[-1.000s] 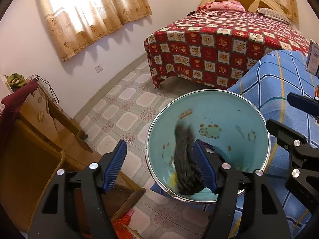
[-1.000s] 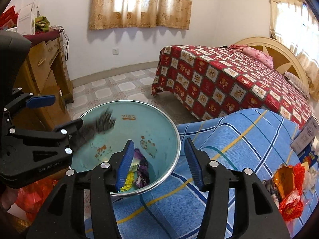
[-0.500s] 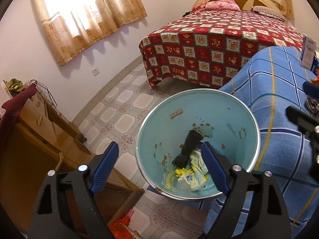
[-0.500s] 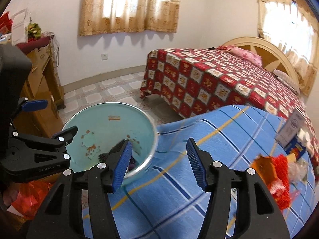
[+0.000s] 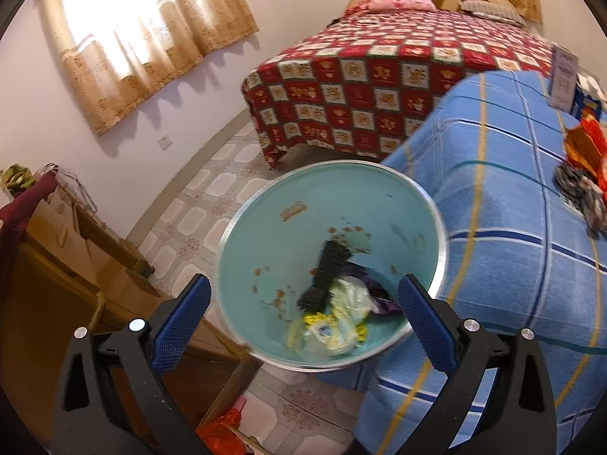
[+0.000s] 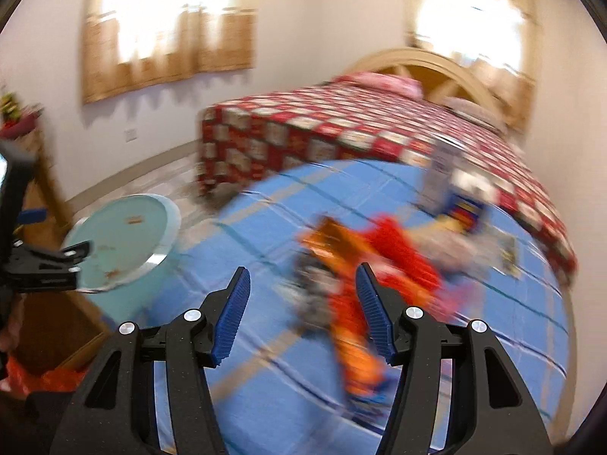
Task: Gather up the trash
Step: 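Grasp the pink wrapper with the right tool while the left tool grasps the orange wrapper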
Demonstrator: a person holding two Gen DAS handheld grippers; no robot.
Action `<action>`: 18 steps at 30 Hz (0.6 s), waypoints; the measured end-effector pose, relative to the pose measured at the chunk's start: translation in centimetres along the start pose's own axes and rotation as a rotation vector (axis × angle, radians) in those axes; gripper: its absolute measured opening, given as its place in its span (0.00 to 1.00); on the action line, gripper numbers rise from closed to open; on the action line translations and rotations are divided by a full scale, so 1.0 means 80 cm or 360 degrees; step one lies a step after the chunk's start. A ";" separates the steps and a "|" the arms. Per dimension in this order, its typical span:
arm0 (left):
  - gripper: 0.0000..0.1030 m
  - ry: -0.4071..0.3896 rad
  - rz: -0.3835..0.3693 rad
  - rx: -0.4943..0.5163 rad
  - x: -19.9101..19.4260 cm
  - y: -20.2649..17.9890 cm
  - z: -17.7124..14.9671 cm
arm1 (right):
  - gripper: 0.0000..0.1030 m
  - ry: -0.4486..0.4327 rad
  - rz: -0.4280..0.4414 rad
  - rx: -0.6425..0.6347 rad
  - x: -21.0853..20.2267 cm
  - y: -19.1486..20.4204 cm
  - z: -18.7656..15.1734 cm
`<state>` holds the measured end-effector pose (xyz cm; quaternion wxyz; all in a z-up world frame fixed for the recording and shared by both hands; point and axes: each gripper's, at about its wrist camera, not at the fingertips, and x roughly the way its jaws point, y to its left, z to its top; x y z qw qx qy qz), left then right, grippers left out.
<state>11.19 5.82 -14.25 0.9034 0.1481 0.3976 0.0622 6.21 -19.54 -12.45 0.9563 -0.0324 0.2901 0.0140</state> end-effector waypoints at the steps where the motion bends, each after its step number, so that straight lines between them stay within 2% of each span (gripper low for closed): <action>1: 0.94 0.0004 -0.0013 0.0018 0.000 -0.008 0.000 | 0.56 0.0009 -0.0032 0.0035 -0.001 -0.013 -0.004; 4: 0.94 0.0000 -0.0055 0.0073 -0.004 -0.039 0.001 | 0.56 0.0071 -0.0168 0.0188 0.001 -0.070 -0.021; 7: 0.94 -0.0012 -0.0098 0.0127 -0.009 -0.069 0.003 | 0.56 0.0128 -0.0231 0.0284 0.009 -0.107 -0.038; 14: 0.94 -0.0032 -0.0168 0.0177 -0.016 -0.124 0.014 | 0.55 0.0250 -0.0211 0.0339 0.048 -0.135 -0.050; 18: 0.94 -0.0039 -0.0217 0.0161 -0.022 -0.139 0.019 | 0.50 0.0335 -0.0207 0.0378 0.070 -0.138 -0.051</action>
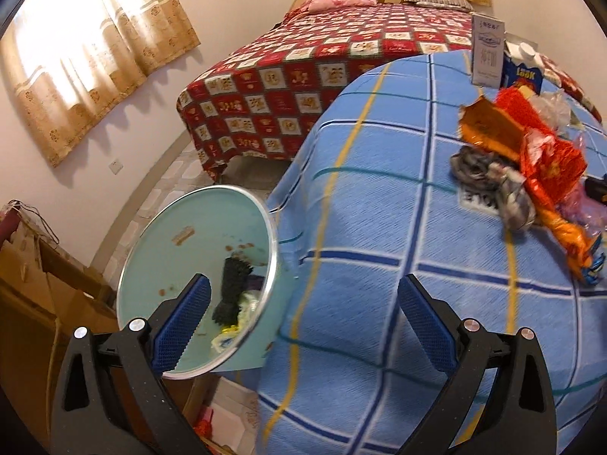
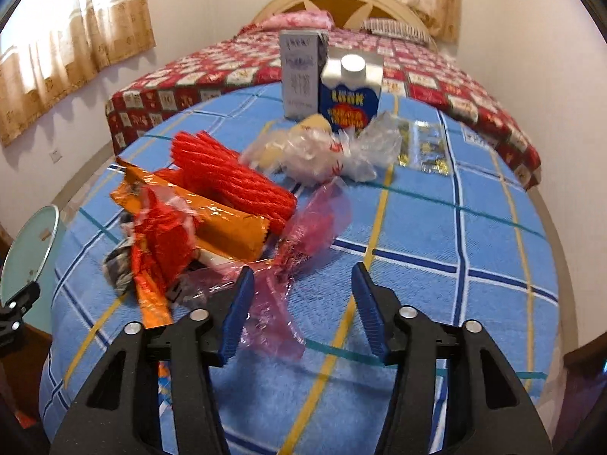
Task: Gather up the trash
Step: 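Grasp the pink wrapper with the right tool while the left tool grasps the orange wrapper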
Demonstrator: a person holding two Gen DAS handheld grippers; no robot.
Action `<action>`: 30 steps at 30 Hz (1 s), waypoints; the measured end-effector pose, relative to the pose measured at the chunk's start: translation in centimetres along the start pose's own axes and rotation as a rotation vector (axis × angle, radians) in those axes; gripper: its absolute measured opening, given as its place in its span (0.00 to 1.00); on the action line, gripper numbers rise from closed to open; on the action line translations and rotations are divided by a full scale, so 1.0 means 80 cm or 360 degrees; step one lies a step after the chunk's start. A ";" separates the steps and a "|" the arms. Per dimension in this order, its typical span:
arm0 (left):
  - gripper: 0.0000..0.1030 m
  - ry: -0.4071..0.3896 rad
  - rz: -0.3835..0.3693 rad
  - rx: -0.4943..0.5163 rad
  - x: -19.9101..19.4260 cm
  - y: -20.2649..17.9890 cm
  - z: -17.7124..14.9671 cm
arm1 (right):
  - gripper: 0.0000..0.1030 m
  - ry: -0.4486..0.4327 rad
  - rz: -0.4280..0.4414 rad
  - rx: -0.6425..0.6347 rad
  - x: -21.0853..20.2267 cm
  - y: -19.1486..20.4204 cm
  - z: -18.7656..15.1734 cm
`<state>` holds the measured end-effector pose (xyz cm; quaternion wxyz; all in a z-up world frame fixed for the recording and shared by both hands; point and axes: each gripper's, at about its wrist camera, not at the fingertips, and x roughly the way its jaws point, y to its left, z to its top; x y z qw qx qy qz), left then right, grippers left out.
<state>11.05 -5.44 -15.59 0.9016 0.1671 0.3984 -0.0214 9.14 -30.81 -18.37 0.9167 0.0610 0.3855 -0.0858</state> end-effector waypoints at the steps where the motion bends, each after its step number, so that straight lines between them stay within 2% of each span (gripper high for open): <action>1: 0.94 -0.0007 -0.0005 0.0007 -0.001 -0.005 0.001 | 0.47 0.0034 0.0018 0.0011 0.007 -0.001 0.001; 3: 0.94 -0.0007 -0.0029 0.0010 -0.002 -0.013 0.003 | 0.45 0.0071 0.0044 0.0022 0.017 -0.001 0.002; 4: 0.94 -0.0009 -0.0046 0.0007 -0.004 -0.016 0.003 | 0.38 0.0100 0.0069 0.0019 0.023 -0.001 0.002; 6: 0.94 -0.0014 -0.0070 0.0008 -0.007 -0.024 0.005 | 0.30 0.0140 0.0142 0.0049 0.028 -0.003 0.001; 11: 0.94 -0.0030 -0.0133 0.0024 -0.016 -0.045 0.007 | 0.30 0.0159 0.0186 0.0027 0.027 -0.004 -0.003; 12: 0.94 -0.0031 -0.0139 0.0029 -0.018 -0.049 0.007 | 0.26 0.0160 0.0195 0.0025 0.027 -0.004 -0.003; 13: 0.94 -0.0032 -0.0149 0.0033 -0.020 -0.053 0.007 | 0.10 0.0168 0.0221 0.0016 0.027 -0.003 -0.004; 14: 0.94 -0.0032 -0.0156 0.0039 -0.022 -0.057 0.007 | 0.08 0.0179 0.0258 0.0016 0.026 -0.001 -0.005; 21: 0.94 -0.0055 -0.0208 0.0080 -0.033 -0.082 0.010 | 0.06 0.0029 0.0243 0.0073 -0.018 -0.020 -0.013; 25: 0.94 -0.0054 -0.0269 0.0085 -0.040 -0.107 0.017 | 0.06 -0.0072 0.0148 0.0104 -0.058 -0.054 -0.027; 30: 0.94 -0.0042 -0.0355 0.0119 -0.047 -0.155 0.024 | 0.06 -0.0120 0.0027 0.0119 -0.081 -0.092 -0.052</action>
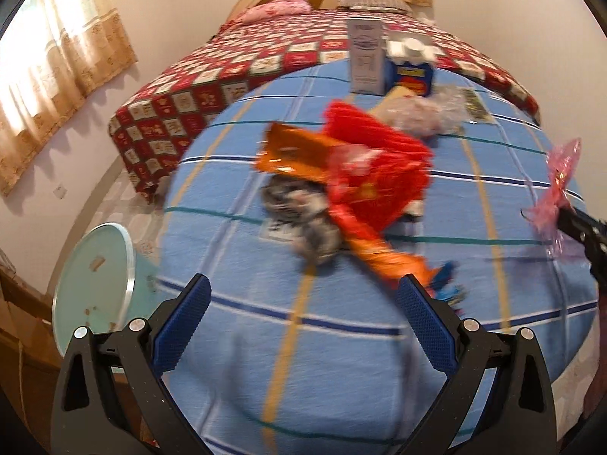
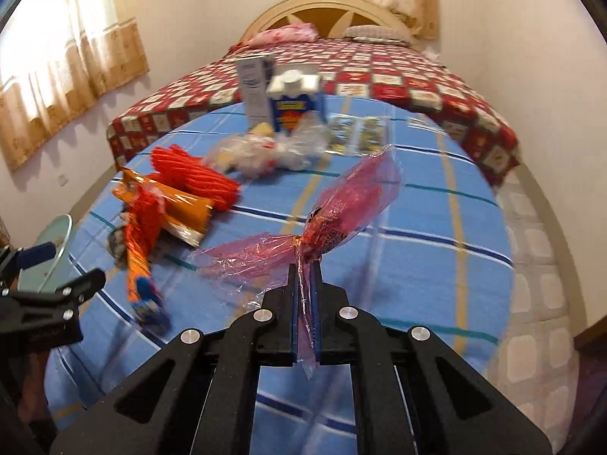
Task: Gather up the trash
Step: 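Grasp the pink wrapper with the right tool while the left tool grasps the orange wrapper, then carry the orange and pink wrappers over the blue bin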
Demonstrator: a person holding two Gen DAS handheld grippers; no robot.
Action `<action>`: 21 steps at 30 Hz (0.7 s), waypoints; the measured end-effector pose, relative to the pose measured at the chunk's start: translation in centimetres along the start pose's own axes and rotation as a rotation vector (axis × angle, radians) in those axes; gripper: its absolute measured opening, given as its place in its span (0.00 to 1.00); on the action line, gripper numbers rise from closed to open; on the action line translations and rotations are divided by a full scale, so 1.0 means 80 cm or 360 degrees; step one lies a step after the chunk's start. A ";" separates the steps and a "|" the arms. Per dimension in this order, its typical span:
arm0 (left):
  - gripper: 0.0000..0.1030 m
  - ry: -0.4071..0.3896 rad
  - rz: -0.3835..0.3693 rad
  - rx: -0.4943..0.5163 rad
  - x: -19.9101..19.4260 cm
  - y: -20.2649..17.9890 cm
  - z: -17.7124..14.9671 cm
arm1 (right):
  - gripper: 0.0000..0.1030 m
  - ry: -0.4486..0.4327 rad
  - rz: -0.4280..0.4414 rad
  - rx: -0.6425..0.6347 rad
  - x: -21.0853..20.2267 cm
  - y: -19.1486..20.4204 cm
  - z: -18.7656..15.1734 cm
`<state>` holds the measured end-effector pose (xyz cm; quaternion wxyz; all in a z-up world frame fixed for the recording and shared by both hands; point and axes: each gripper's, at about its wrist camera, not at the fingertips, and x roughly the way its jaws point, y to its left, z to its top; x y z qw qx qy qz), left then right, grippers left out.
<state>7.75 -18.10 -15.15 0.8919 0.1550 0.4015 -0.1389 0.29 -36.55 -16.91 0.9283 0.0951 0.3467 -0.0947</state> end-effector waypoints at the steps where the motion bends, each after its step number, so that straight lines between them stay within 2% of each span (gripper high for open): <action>1: 0.94 0.0004 -0.0016 0.0011 0.002 -0.011 0.001 | 0.06 -0.0009 -0.0019 -0.0001 -0.002 -0.005 -0.001; 6: 0.93 0.0078 -0.0034 0.0056 0.026 -0.055 0.005 | 0.06 -0.0033 -0.0071 0.0037 -0.007 -0.035 -0.013; 8: 0.88 0.0108 -0.0025 0.0078 0.036 -0.068 0.002 | 0.06 -0.0030 -0.0052 0.0057 -0.004 -0.041 -0.019; 9: 0.81 0.0119 -0.0047 0.0072 0.040 -0.072 0.000 | 0.06 -0.0029 -0.0036 0.0067 -0.002 -0.043 -0.022; 10: 0.63 0.0143 -0.0080 0.0063 0.045 -0.075 0.000 | 0.06 -0.0030 -0.0029 0.0072 -0.001 -0.043 -0.023; 13: 0.30 0.0144 -0.0101 0.0088 0.042 -0.080 0.000 | 0.06 -0.0036 0.0017 0.0082 0.002 -0.043 -0.027; 16: 0.26 0.0131 -0.0117 0.0090 0.032 -0.069 -0.003 | 0.06 -0.0057 0.0040 0.0078 -0.003 -0.038 -0.028; 21: 0.26 0.0057 -0.0139 0.0100 -0.003 -0.032 -0.015 | 0.06 -0.0081 0.0078 0.0029 -0.007 -0.017 -0.027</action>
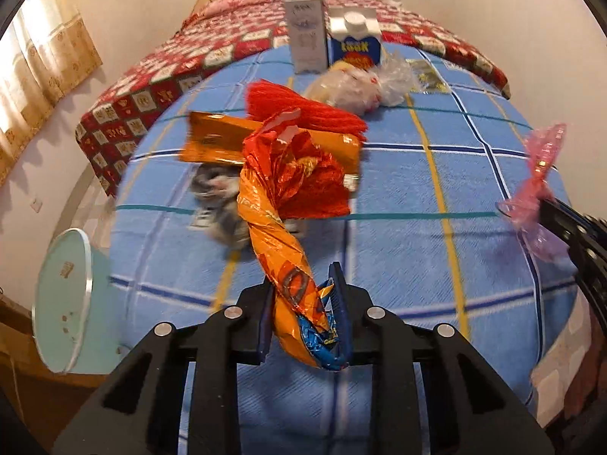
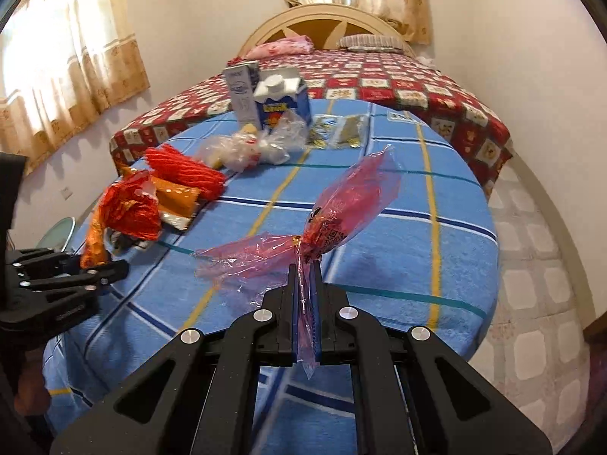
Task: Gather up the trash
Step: 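Carry the orange and pink wrappers over the blue bin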
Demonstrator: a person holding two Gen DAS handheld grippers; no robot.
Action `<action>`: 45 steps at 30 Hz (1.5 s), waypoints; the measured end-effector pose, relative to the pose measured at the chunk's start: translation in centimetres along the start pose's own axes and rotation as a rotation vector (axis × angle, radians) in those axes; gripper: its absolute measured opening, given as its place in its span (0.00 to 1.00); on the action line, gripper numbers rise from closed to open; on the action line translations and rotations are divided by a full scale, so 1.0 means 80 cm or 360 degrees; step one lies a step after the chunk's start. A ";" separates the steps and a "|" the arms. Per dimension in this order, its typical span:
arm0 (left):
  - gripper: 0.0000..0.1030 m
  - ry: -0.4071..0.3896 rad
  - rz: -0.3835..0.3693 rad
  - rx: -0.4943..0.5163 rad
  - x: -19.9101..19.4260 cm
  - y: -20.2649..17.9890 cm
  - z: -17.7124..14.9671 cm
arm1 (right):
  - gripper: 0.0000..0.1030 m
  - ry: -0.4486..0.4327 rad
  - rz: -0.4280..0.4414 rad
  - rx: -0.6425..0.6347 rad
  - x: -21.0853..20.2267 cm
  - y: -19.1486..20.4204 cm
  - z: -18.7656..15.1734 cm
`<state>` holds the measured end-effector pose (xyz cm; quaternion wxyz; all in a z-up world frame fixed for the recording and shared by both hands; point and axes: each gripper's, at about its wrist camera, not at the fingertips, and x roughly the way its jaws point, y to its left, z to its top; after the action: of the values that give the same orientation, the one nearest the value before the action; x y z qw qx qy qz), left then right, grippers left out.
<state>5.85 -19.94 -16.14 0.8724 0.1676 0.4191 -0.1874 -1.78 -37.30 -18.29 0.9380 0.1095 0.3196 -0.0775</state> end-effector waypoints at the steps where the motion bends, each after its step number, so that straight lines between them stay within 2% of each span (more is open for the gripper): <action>1: 0.26 -0.0008 -0.0004 -0.0005 -0.006 0.008 -0.002 | 0.06 -0.0003 0.0010 -0.0014 0.000 0.006 0.001; 11: 0.26 -0.0079 0.0257 -0.0062 -0.044 0.109 -0.021 | 0.06 -0.0044 0.0135 -0.0285 0.011 0.105 0.027; 21: 0.26 -0.0063 0.0433 -0.0212 -0.049 0.202 -0.043 | 0.06 -0.0046 0.0268 -0.0513 0.031 0.206 0.048; 31: 0.26 -0.0034 0.0585 -0.0332 -0.056 0.278 -0.070 | 0.06 -0.0050 0.0375 -0.0697 0.049 0.298 0.059; 45: 0.26 0.0023 0.0709 -0.0473 -0.050 0.349 -0.092 | 0.06 0.0007 0.0448 -0.0846 0.077 0.372 0.065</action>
<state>11.68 8.50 -13.57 0.9042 0.1269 0.4010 0.0740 12.49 -10.40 -13.40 0.9346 -0.0965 0.3124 0.1399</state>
